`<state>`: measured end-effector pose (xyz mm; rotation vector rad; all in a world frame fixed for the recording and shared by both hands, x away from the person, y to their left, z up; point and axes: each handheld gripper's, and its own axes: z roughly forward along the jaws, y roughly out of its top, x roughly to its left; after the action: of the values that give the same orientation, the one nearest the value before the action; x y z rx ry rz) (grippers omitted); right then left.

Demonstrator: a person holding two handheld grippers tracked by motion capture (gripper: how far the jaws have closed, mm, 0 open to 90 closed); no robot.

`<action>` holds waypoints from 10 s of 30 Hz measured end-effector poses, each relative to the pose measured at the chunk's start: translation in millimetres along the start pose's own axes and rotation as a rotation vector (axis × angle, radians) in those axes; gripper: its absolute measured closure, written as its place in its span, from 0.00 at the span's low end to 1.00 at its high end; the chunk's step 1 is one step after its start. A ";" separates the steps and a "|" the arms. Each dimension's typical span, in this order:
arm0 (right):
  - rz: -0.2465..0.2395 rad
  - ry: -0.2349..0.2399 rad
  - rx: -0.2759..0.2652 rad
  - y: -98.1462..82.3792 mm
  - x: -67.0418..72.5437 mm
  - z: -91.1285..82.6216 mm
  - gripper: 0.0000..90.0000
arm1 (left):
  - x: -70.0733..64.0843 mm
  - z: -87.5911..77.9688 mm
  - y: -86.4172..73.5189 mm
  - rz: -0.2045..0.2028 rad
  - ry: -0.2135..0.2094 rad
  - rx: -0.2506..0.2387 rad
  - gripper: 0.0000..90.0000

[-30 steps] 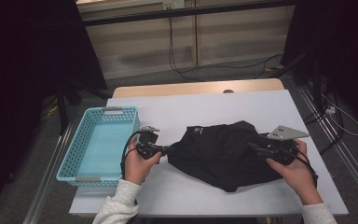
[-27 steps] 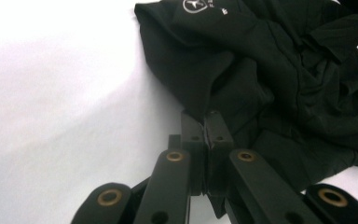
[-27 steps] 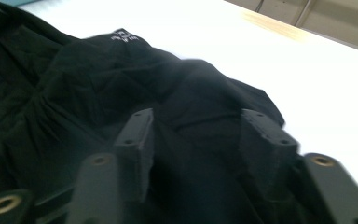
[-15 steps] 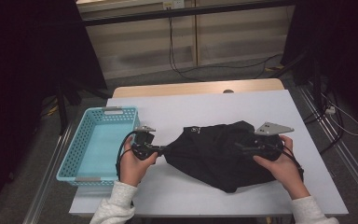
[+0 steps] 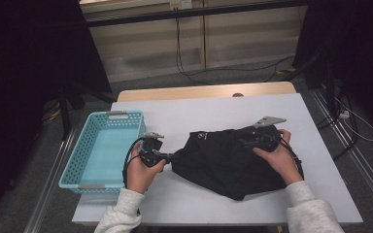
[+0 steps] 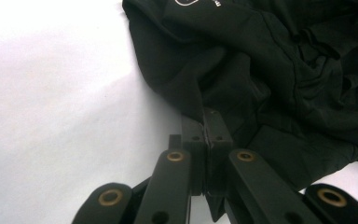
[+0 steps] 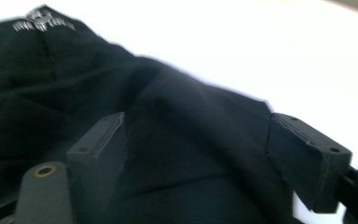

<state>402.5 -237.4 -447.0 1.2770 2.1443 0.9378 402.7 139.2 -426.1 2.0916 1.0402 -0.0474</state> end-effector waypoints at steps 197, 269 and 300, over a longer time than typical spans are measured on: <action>0.182 0.079 -0.190 -50.9 -42.0 -61.5 0.99 | -8.6 20.6 -1.6 0.026 0.031 -0.033 0.64; 0.166 0.018 -0.072 -24.9 -21.8 -12.5 0.51 | 8.3 7.9 -3.1 -0.130 0.043 -0.032 0.94; 0.132 0.082 -0.031 -50.3 -6.9 -23.0 0.94 | 0.9 14.5 -1.2 -0.090 0.075 -0.081 0.52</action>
<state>361.4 -267.6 -469.5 1.4020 2.1190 1.0900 406.7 130.6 -437.2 1.9864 1.1619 0.0290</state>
